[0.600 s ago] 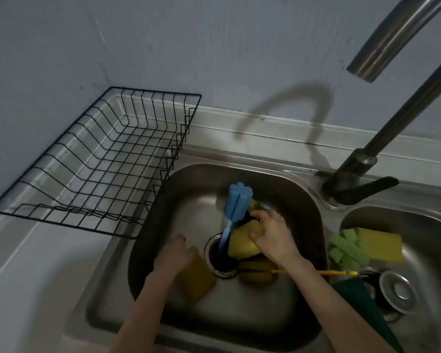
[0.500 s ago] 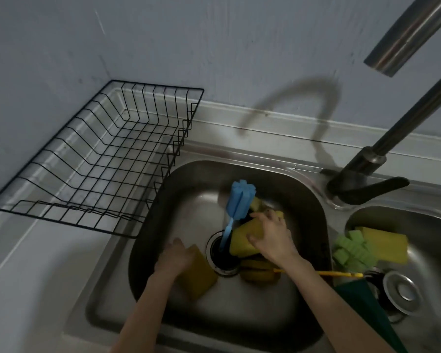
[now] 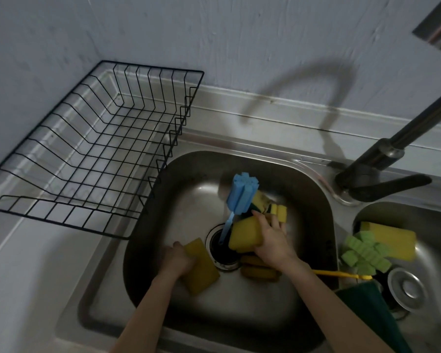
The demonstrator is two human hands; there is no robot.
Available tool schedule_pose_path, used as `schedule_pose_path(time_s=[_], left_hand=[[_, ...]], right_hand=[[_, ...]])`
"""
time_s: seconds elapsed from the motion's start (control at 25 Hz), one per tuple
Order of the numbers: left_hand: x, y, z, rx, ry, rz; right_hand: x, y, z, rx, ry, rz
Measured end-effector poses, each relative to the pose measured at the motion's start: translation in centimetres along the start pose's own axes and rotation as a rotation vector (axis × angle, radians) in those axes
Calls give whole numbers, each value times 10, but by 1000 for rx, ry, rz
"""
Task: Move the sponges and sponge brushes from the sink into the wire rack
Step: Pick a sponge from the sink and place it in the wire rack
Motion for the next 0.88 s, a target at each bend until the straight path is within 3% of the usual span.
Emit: schedule_pose_path(time_s=[0.36, 0.88], left_hand=[[-23, -16, 2, -141, -22, -133], [-134, -54, 59, -242, -451, -441]], right_hand=[[-23, -4, 8, 184, -47, 12], [-102, -7, 58, 480, -209, 261]])
Point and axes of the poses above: each hand's wrist, its own x-axis towards the middle knuckle, its own z-axis out of the back of the hand, y = z × x, the point moved 4 cm from there along x, towards the middle knuckle, and after that the axes turned 11 degrees about -z, right-handed, at the moved point
